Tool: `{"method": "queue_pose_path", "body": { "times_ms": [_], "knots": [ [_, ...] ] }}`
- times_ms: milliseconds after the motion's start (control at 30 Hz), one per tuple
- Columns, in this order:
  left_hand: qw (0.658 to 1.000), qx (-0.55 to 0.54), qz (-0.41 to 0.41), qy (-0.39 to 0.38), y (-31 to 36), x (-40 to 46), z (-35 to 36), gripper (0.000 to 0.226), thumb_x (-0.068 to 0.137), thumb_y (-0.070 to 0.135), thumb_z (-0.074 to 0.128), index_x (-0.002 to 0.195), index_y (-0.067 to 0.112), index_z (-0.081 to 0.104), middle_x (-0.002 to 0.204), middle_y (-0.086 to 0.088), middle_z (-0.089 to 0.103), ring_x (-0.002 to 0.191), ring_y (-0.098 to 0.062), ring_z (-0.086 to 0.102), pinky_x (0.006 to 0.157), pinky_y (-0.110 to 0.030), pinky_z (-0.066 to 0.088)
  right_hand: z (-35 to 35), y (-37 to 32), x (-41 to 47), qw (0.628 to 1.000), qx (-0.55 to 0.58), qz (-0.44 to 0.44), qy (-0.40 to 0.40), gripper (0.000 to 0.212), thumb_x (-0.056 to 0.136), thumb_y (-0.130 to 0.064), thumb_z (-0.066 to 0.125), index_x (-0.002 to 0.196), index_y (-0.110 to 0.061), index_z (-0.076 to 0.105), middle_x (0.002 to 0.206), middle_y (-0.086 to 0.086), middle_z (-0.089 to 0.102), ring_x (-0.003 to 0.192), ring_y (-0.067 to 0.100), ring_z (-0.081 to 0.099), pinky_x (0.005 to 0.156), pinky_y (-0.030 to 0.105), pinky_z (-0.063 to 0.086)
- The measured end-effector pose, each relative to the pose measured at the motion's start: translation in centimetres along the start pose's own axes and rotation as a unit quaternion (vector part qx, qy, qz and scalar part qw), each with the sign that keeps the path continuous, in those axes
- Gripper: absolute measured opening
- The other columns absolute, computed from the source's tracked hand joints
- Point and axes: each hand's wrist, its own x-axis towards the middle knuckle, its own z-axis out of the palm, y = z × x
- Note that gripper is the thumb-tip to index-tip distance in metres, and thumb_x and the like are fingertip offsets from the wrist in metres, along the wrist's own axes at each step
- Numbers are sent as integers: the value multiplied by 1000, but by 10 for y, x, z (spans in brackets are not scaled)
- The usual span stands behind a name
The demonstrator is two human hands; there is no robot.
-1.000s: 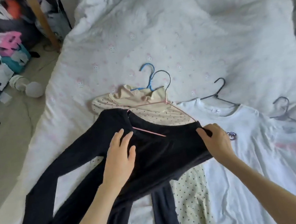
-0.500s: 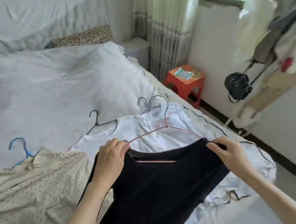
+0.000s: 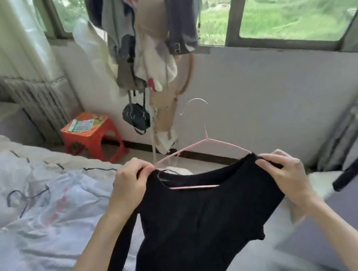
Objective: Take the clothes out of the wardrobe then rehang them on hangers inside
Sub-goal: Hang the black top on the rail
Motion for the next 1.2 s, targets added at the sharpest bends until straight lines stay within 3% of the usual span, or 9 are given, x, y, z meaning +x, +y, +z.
{"method": "queue_pose_path", "body": {
  "times_ms": [100, 233, 300, 467, 600, 667, 833, 1067, 1200],
  "knots": [
    [995, 17, 102, -2, 36, 29, 31, 11, 88, 12, 58, 78, 10, 62, 74, 2, 61, 66, -4, 46, 67, -27, 33, -49, 4, 3, 998, 8, 1, 66, 21, 81, -8, 69, 76, -29, 72, 68, -10, 55, 63, 3, 51, 60, 7, 35],
    [980, 29, 189, -58, 67, 53, 74, 31, 88, 35, 45, 79, 13, 65, 74, 4, 58, 72, -8, 45, 67, -29, 23, -96, 18, -12, 991, 9, 26, 133, 43, 80, -7, 70, 64, -47, 70, 73, 2, 57, 66, 5, 52, 63, 10, 38],
    [977, 28, 202, -60, 71, 53, 92, 39, 87, 41, 39, 80, 14, 67, 72, 4, 56, 72, -13, 47, 66, -29, 22, -106, 20, -23, 990, -2, 38, 138, 37, 80, -8, 70, 67, -42, 71, 72, 2, 57, 66, 5, 52, 64, 10, 38],
    [963, -16, 258, -77, 121, 68, 146, 37, 88, 38, 36, 77, 15, 64, 71, 3, 54, 69, -24, 49, 67, -37, 32, -162, 29, -63, 952, -41, 76, 293, 11, 84, -9, 65, 84, -18, 73, 75, -19, 67, 77, -4, 59, 73, 5, 39],
    [931, -47, 350, -87, 162, 84, 165, 38, 91, 35, 36, 76, 17, 65, 74, 8, 54, 68, -17, 44, 69, -32, 24, -200, 17, -86, 897, -81, 66, 430, 13, 85, -3, 63, 93, -9, 71, 86, -7, 67, 80, -14, 58, 80, 3, 40],
    [921, -76, 369, -96, 179, 89, 173, 39, 92, 36, 34, 76, 18, 64, 75, 10, 52, 71, -14, 42, 70, -30, 20, -213, 9, -97, 885, -142, 62, 439, 13, 85, -2, 62, 92, -7, 72, 91, -3, 67, 85, -10, 57, 85, 5, 39],
    [900, -147, 397, -109, 223, 79, 200, 38, 92, 33, 34, 72, 18, 64, 73, 16, 46, 72, -9, 37, 69, -30, 16, -217, -1, -129, 894, -275, 119, 332, 23, 87, -15, 64, 109, -15, 69, 107, -11, 62, 106, 4, 51, 98, 18, 34],
    [863, -194, 446, -137, 275, 41, 227, 33, 91, 27, 39, 68, 18, 61, 69, 13, 44, 69, -13, 38, 70, -34, 20, -214, 4, -189, 840, -309, 194, 402, 17, 92, -17, 57, 94, -5, 69, 86, -1, 65, 83, 14, 59, 75, 14, 38],
    [844, -174, 477, -172, 295, 14, 246, 24, 91, 18, 42, 76, 20, 60, 73, 10, 49, 73, -18, 44, 75, -35, 22, -219, 6, -222, 818, -283, 228, 445, 20, 95, -18, 51, 92, -7, 67, 79, -5, 61, 76, 11, 57, 73, 24, 45]
  ]
}}
